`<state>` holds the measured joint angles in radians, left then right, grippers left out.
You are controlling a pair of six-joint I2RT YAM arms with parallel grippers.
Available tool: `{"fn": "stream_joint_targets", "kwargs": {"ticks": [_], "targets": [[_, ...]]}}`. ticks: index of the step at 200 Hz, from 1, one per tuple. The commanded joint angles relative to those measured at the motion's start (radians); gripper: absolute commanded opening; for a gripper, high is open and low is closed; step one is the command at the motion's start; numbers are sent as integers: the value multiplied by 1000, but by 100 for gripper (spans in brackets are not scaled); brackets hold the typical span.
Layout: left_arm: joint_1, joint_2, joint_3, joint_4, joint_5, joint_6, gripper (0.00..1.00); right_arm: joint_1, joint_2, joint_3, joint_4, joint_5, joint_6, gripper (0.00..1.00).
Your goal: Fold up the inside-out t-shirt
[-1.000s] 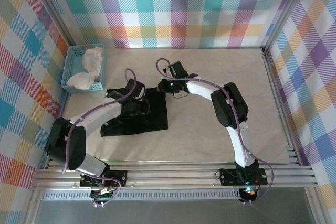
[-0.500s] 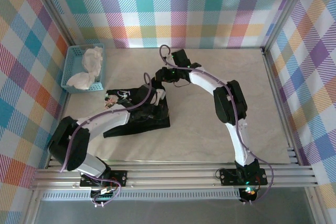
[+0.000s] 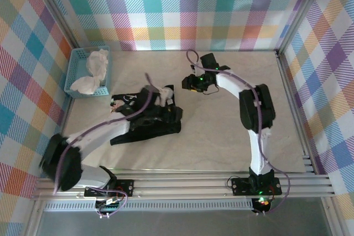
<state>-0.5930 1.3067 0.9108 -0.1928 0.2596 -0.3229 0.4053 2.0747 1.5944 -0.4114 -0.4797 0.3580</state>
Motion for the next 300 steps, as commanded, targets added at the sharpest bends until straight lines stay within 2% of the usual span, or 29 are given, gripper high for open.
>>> {"fn": "stream_joint_targets", "kwargs": {"ticks": [1, 20, 39, 56, 76, 101, 124, 150, 170, 187, 203, 219, 233, 249, 265, 282, 300], "targets": [[176, -79, -60, -151, -126, -128, 79, 50, -170, -178, 124, -94, 34, 48], [341, -53, -94, -205, -110, -223, 78, 150, -230, -301, 194, -132, 89, 48], [424, -2, -118, -212, -93, -232, 77, 252, -216, -344, 259, -152, 158, 47], [458, 48, -136, -225, -113, -211, 76, 306, -159, -340, 297, -151, 208, 45], [469, 90, -177, -220, -109, -210, 76, 313, -85, -321, 292, -145, 224, 43], [453, 95, -250, -196, -46, -211, 75, 297, -34, -288, 137, -54, 144, 42], [334, 70, -308, -167, 12, -254, 74, 234, -22, -314, 38, -6, 93, 42], [90, 42, -332, -67, 14, -398, 75, 137, -48, -318, -87, 97, -6, 42], [-82, 67, -269, 43, 2, -485, 76, 52, -44, -251, -157, 183, -77, 43], [-187, 129, -166, 115, 26, -472, 77, -4, -46, -171, -170, 215, -126, 45], [-218, 167, -66, 147, 89, -403, 78, -31, -84, -110, -186, 219, -170, 48], [-191, 128, -9, 96, 26, -292, 79, -37, -160, -117, -184, 233, -204, 52], [-114, 95, -7, 77, -19, -225, 80, -38, -219, -171, -174, 234, -192, 57], [46, 131, 4, 61, 13, -197, 80, -37, -259, -255, -140, 169, -128, 60], [162, 218, 57, -9, 38, -162, 80, -16, -293, -359, -42, 72, -49, 61], [241, 300, 93, -63, 86, -150, 77, 33, -317, -429, 56, 8, 15, 60], [295, 344, 74, -76, 103, -155, 75, 68, -276, -447, 111, -46, 82, 59]]}}
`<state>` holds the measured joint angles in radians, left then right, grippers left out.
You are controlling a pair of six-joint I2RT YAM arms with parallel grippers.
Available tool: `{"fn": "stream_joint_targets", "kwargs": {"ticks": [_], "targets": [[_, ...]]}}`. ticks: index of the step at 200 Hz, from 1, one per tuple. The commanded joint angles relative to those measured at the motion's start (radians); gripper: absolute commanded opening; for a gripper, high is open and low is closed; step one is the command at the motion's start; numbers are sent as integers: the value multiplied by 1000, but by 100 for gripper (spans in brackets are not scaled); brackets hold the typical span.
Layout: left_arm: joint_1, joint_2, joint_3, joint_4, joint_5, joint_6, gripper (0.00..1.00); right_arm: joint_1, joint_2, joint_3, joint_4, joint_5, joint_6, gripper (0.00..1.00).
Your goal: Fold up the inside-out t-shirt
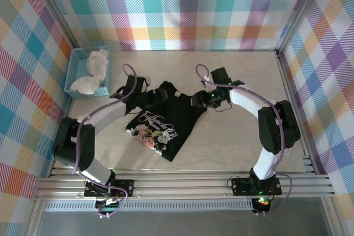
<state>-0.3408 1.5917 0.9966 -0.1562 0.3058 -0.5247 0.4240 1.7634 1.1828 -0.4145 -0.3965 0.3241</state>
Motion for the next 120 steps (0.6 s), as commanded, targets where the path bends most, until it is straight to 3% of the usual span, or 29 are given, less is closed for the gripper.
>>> {"fn": "stream_joint_targets", "kwargs": {"ticks": [1, 21, 42, 85, 99, 120], "targets": [[46, 61, -13, -130, 57, 47, 75, 50, 39, -35, 115, -130, 119, 59], [65, 56, -70, -155, 53, 48, 75, 50, 116, -9, 99, -106, 122, 57], [53, 30, -154, -131, 132, 32, 73, 36, 183, 61, 46, -55, 74, 56], [-154, -80, -243, -62, 170, -58, 74, -28, 313, 285, -101, -9, -52, 56], [-171, -121, -219, -82, 122, -59, 74, -36, 291, 318, -110, 3, -81, 57], [-126, -186, -176, -149, -36, 12, 78, -48, 239, 318, -111, 54, -114, 62]]}}
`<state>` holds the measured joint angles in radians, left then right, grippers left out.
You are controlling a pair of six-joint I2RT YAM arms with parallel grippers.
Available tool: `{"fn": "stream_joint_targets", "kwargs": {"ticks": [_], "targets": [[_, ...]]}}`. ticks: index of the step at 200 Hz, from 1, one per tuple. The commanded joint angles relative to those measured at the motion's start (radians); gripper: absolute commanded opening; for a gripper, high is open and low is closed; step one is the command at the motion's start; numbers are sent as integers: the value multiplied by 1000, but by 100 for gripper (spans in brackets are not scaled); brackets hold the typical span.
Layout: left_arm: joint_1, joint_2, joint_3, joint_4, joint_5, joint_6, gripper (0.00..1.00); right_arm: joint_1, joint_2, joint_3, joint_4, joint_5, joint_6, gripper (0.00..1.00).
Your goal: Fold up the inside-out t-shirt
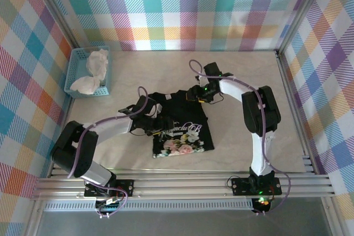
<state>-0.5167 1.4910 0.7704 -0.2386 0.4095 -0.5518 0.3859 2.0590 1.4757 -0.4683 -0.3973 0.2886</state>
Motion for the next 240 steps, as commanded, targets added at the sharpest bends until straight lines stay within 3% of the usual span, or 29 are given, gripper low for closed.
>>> {"fn": "stream_joint_targets", "kwargs": {"ticks": [1, 25, 50, 90, 155, 182, 240], "targets": [[55, -86, 52, -66, -144, 41, 79, -12, -59, 24, -57, 57, -78, 63], [192, -48, 78, 25, -153, 69, 81, -30, -44, 51, -72, 118, -81, 70], [250, 99, 174, 62, -126, 114, 85, -30, 35, 141, -113, 143, -86, 76], [289, 302, 322, 31, -58, 200, 87, -30, 155, 261, -161, 85, -90, 78], [288, 455, 398, 86, 71, 244, 90, -4, 241, 295, -197, 46, -98, 80], [270, 486, 396, 128, 141, 237, 83, 16, 253, 283, -183, 1, -100, 78], [260, 500, 385, 188, 186, 229, 55, 36, 237, 255, -161, -27, -88, 65]]}}
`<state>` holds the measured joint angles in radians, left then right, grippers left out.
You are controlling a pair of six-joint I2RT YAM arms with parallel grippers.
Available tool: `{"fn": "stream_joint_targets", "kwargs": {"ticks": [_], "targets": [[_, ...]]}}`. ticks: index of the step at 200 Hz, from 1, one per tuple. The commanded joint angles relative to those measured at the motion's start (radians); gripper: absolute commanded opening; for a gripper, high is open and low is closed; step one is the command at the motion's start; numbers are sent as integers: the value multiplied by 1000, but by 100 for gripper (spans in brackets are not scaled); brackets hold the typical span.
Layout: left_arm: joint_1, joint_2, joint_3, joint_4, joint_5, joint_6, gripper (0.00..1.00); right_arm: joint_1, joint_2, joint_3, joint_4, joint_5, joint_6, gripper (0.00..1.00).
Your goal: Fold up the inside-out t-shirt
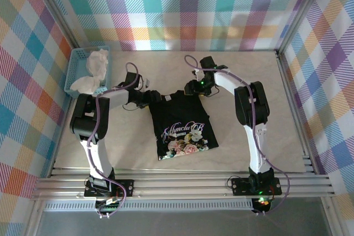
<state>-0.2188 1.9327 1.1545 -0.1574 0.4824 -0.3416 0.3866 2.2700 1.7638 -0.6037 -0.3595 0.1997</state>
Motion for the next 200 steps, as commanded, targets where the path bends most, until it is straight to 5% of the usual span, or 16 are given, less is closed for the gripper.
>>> {"fn": "stream_joint_targets", "kwargs": {"ticks": [1, 76, 114, 146, 200], "targets": [[-37, 58, 1, 107, 113, 19, 55, 35, 26, -34, -25, -63, 0, 64], [-24, 92, -4, 154, 119, 16, 24, 29, 46, -40, 67, -112, 33, 38], [-5, 84, 6, 159, 121, 2, 0, 0, 10, -77, 165, -165, 82, 20], [26, 57, -4, 200, 120, -41, 0, -54, -89, -157, 279, -219, 114, 0], [47, 35, -22, 317, 183, -118, 0, -109, -186, -314, 539, -363, 252, 0]]}}
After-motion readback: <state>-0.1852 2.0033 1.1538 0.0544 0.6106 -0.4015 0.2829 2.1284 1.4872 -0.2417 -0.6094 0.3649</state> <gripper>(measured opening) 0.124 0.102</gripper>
